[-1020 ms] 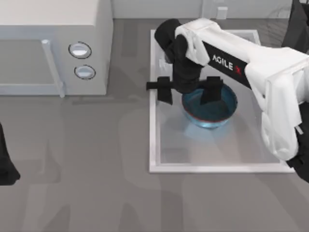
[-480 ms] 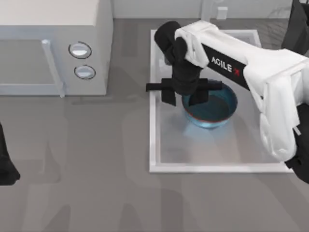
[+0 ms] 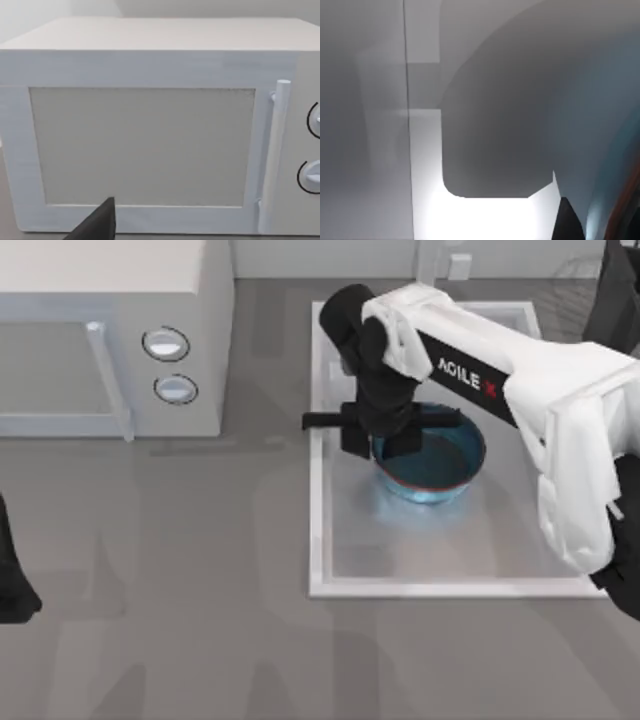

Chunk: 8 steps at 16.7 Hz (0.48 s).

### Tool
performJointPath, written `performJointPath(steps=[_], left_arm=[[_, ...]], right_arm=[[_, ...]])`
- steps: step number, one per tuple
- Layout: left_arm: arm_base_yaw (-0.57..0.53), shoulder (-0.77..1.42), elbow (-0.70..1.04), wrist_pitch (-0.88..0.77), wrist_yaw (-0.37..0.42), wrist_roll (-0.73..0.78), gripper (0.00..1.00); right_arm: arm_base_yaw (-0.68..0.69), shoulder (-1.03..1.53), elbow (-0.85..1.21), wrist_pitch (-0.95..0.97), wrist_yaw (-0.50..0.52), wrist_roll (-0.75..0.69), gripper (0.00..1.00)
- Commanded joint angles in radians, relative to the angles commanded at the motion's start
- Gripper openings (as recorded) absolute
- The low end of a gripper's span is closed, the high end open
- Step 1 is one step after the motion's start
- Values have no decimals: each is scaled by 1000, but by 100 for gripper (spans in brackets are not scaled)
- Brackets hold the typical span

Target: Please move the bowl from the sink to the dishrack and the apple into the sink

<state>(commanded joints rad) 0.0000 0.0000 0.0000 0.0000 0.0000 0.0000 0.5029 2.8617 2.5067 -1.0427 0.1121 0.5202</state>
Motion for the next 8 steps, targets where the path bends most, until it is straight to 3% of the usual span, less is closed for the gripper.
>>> performJointPath(steps=[8], left_arm=[[0,0,0,0,0,0,100]], right_arm=[[36,-76,-46,-37,5,30,0]])
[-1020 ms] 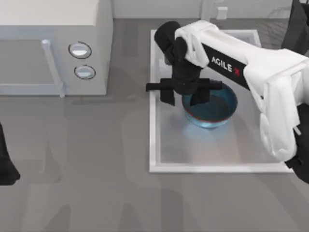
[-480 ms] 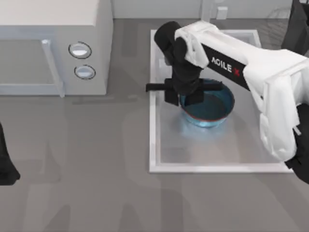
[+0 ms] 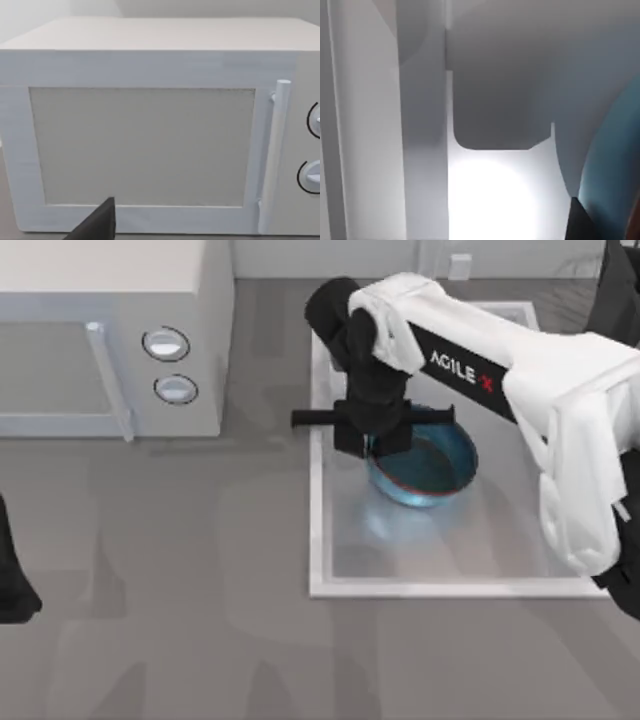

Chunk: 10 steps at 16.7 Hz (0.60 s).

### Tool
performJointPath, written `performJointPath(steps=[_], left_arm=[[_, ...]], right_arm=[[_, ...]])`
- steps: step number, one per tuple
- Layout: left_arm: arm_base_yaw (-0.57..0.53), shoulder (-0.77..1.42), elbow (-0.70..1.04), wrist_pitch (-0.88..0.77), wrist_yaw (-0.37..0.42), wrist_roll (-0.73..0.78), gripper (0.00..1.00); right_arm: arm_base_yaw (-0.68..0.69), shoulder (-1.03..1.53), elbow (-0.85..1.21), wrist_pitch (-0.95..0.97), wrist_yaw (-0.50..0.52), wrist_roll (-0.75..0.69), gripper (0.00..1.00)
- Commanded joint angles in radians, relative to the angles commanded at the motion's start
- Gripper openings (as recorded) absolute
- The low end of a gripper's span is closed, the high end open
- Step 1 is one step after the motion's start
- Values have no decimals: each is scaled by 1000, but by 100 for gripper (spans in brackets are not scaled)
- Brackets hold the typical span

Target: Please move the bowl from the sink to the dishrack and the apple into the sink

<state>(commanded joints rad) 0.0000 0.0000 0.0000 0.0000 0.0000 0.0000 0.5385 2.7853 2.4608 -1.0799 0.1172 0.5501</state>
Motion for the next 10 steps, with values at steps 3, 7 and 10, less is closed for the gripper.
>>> performJointPath(steps=[3,7,10], left_arm=[[0,0,0,0,0,0,100],[0,0,0,0,0,0,100],[0,0,0,0,0,0,100]], right_arm=[[73,-161,-91,-76,9,68,0],[201,-477,-260,-218,23,197,0],[302,-723,-394,-333,35,298,0]])
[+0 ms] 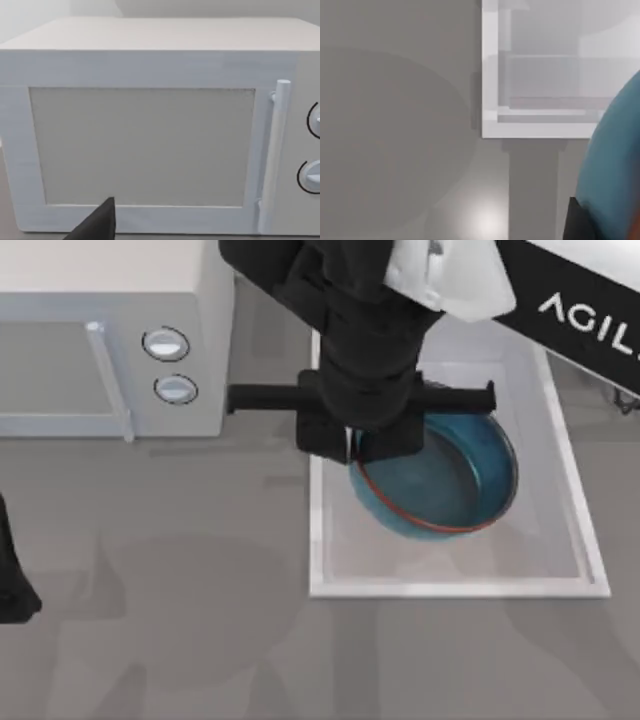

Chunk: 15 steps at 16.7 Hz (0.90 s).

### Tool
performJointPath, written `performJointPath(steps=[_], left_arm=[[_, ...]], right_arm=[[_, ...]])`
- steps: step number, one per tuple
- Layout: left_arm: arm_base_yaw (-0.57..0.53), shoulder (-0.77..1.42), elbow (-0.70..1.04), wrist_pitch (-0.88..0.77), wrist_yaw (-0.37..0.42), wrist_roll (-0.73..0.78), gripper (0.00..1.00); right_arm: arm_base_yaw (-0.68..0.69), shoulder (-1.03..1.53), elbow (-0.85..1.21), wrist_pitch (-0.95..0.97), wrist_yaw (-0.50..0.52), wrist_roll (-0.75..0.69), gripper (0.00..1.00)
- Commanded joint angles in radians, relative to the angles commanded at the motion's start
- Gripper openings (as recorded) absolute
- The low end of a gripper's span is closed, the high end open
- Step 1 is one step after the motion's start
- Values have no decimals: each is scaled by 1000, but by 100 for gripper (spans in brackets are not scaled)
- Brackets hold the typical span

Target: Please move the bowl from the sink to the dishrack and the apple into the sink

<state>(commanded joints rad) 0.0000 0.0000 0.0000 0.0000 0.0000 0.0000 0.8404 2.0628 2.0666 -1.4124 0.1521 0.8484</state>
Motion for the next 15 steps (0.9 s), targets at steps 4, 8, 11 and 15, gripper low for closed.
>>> performJointPath(steps=[4,8,11,15], left_arm=[[0,0,0,0,0,0,100],[0,0,0,0,0,0,100],[0,0,0,0,0,0,100],[0,0,0,0,0,0,100]], right_arm=[[109,-235,-142,-122,13,109,0],[147,-304,-193,-162,19,148,0],[142,-302,-190,-160,18,147,0],[92,-341,-224,-94,-22,97,0]])
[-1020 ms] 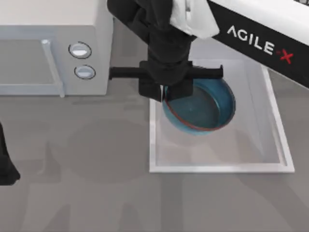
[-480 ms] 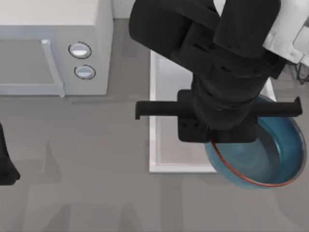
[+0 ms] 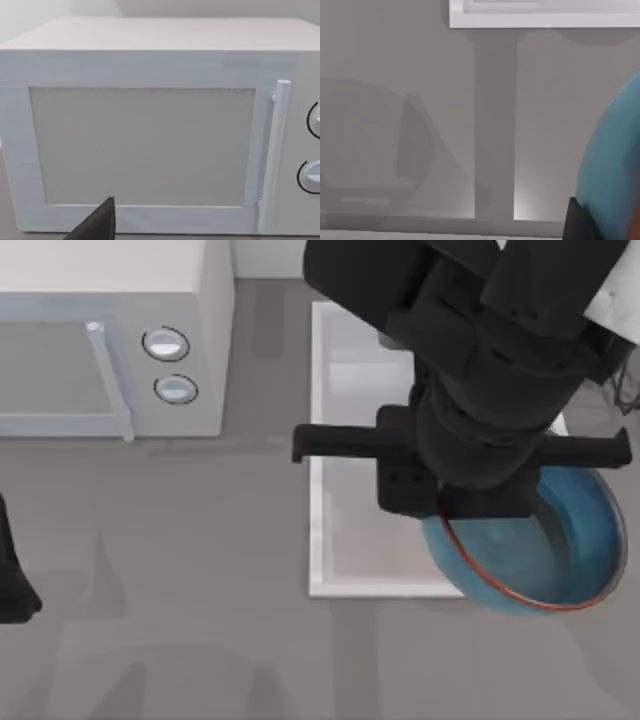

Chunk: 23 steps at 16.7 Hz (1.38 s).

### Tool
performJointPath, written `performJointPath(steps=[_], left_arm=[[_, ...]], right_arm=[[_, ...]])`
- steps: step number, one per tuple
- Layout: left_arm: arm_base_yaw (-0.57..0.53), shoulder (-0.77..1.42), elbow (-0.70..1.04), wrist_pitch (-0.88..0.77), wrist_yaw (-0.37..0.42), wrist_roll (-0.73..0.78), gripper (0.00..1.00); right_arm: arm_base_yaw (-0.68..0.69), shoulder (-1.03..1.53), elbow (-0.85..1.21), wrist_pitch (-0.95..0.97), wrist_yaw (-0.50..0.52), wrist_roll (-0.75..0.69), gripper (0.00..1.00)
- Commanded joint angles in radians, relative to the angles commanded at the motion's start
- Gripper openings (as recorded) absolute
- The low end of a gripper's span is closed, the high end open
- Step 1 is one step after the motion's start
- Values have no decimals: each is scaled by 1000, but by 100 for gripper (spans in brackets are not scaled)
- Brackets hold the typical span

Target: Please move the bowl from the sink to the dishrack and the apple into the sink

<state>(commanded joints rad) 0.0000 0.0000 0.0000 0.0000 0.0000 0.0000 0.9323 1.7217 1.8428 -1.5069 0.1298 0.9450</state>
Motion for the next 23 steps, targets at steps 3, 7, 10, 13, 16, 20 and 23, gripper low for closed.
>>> performJointPath(steps=[3,7,10,13,16,20,23], left_arm=[[0,0,0,0,0,0,100],[0,0,0,0,0,0,100],[0,0,0,0,0,0,100],[0,0,0,0,0,0,100],[0,0,0,0,0,0,100],[0,0,0,0,0,0,100],[0,0,0,0,0,0,100]], right_arm=[[-136,-76,-69,160,-85,-108,0],[-423,-198,-191,497,-228,-307,0],[-676,-281,-291,791,-331,-477,0],[-935,-345,-384,1076,-418,-646,0],[-1156,-388,-460,1307,-481,-792,0],[-1328,-412,-514,1477,-523,-912,0],[-1351,-413,-519,1499,-527,-928,0]])
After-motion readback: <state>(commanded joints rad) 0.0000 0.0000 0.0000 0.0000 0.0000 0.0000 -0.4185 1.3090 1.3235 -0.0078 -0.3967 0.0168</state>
